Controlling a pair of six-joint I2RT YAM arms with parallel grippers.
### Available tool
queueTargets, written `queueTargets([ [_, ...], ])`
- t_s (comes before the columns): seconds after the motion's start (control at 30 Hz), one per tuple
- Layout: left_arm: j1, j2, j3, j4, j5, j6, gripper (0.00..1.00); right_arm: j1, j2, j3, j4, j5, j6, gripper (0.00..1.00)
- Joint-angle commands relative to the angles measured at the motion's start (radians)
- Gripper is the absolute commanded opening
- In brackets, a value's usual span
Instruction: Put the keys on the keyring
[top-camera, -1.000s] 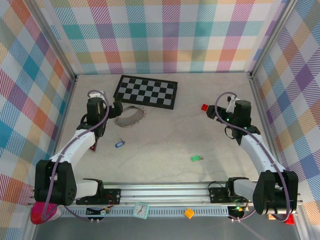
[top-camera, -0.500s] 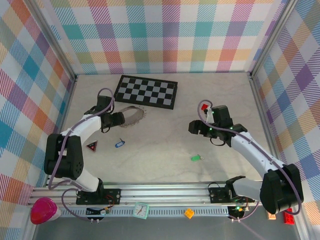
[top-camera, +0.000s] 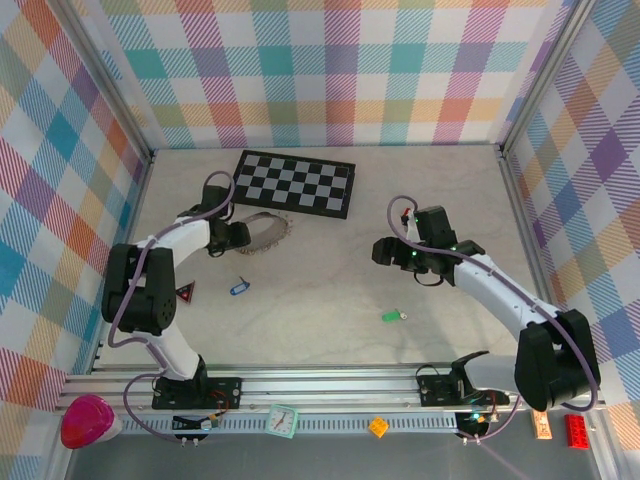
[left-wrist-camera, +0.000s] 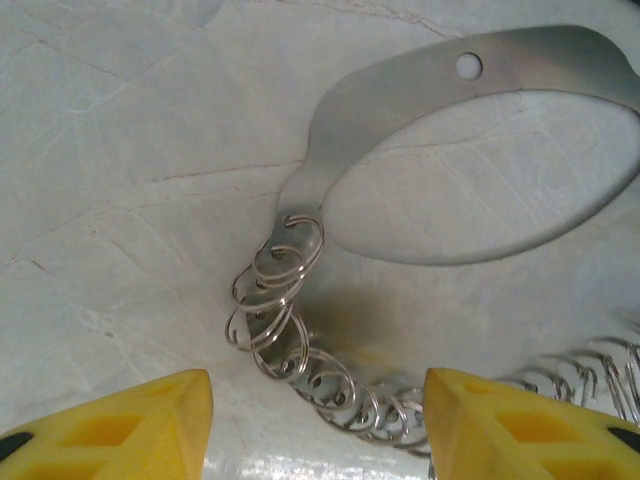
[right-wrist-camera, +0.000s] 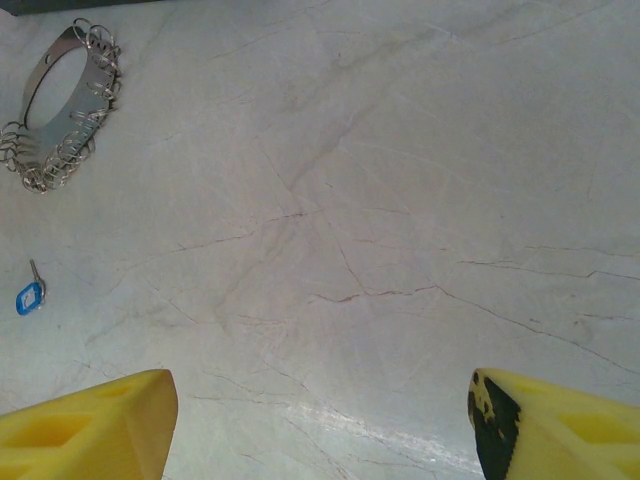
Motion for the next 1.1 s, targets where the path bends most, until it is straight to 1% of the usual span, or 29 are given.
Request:
queueTargets([
  [0.0,0.012,0.024,0.032,-0.028,0.010,-0.004,0.54,0.008,0.007,0.026,0.007,0.013,0.013,0.76],
  [0.07,0.012,0.033,0.032,-0.026,0.000,-0.006,0.53,0.008,0.013,0.031,0.007,0.014,0.012,0.76],
  [0.27,0.012,0.050,0.028,-0.022,-0.021,-0.008,0.42,0.009,0.029,0.044,0.010,0.005,0.012,0.76],
  [0.43,0.011,0.069,0.035,-0.030,-0.011,-0.003,0.29,0.009,0.038,0.045,0.012,0.004,0.010,0.76],
  [0.57,0.009,0.074,0.044,-0.038,-0.023,0.001,0.21,0.009,0.037,0.046,0.007,0.005,0.004,0.76],
  [0.63,0.005,0.076,0.050,-0.047,-0.037,0.006,0.18,0.009,0.033,0.046,0.008,0.006,0.001,0.76],
  [0.9,-0.029,0.065,0.067,-0.070,-0.057,0.010,0.00,0.009,0.029,0.047,0.007,0.004,-0.002,0.77],
  [1.07,-0.077,0.006,0.055,-0.061,-0.049,-0.037,0.00,0.009,0.023,0.049,0.002,0.006,-0.009,0.77],
])
